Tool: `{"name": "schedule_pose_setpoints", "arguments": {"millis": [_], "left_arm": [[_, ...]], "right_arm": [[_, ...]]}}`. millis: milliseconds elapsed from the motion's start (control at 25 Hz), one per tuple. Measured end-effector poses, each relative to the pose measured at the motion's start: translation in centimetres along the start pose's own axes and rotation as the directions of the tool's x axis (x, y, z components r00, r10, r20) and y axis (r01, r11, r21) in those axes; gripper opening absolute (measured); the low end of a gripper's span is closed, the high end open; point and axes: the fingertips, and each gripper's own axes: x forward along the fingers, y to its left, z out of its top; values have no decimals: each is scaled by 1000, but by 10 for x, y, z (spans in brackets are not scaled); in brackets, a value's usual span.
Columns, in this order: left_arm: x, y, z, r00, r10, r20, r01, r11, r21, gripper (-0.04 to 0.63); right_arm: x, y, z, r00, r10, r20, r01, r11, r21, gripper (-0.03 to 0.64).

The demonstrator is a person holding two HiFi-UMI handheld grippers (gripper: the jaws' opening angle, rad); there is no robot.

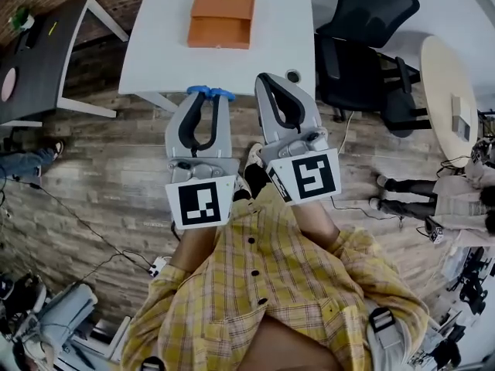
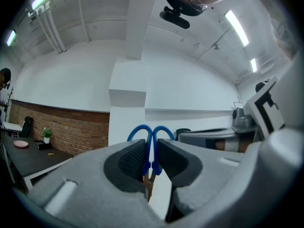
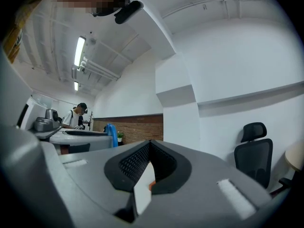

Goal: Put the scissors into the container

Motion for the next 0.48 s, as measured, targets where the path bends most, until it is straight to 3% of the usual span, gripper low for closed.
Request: {"name": "schedule_pose_setpoints", "arguments": {"millis": [480], "left_arm": [[59,13,4,1000,14,4,-14,998,68,86]], "right_arm": [[50,-38,2,999,15,41,-16,1000,21,6]]}}
